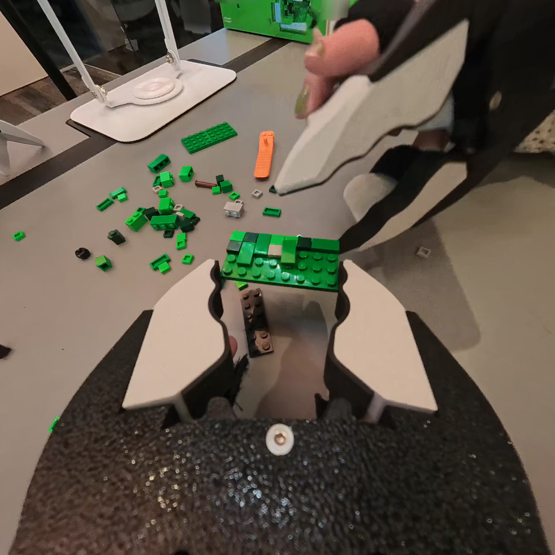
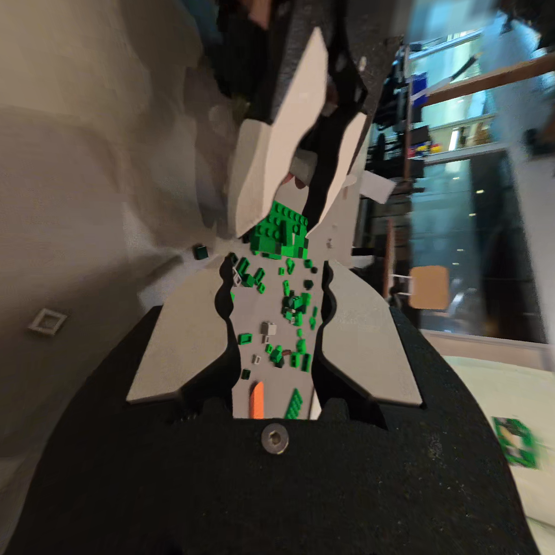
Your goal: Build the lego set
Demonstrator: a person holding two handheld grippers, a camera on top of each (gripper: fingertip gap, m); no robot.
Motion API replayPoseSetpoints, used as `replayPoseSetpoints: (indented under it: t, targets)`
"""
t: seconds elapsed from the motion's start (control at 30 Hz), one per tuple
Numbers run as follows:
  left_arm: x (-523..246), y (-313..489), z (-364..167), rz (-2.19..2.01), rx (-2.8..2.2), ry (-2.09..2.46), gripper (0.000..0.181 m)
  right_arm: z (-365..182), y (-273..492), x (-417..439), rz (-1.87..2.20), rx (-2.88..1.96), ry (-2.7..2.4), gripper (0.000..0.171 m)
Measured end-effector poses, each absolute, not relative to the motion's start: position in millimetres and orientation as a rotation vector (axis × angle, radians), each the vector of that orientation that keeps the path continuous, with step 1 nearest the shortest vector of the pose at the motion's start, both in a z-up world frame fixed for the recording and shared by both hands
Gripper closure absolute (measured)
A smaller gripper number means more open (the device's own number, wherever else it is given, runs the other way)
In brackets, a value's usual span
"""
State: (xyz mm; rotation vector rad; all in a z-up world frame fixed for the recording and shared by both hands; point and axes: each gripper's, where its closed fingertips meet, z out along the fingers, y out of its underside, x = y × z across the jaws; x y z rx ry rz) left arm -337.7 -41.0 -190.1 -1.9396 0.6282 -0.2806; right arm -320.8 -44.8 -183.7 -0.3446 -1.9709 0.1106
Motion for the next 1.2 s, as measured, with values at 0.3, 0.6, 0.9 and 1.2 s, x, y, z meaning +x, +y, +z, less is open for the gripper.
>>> replayPoseSetpoints:
  t: [0.3,0.6,0.9,1.2]
  targets:
    - [-336.3,-41.0,-189.2,-0.301,-1.943,0.607,0.108,-191.4,-47.5,-334.8,-0.123,-0.174,-1.792,0.126]
    - [-335.6,-41.2,-189.6,-0.298,-1.947,0.606,0.108,-194.9,-53.2,-337.9,-0.139,-0.149,-1.781,0.147]
    - [-335.8,-41.0,-191.9,-0.289,-1.967,0.6,0.108,-198.2,-51.1,-338.1,-0.227,-0.153,-1.768,0.153]
    - [-335.5,-44.5,-176.9,-0.098,-1.785,0.755,0.111,-188.8,-47.1,-329.8,-0.052,-0.249,-1.769,0.161]
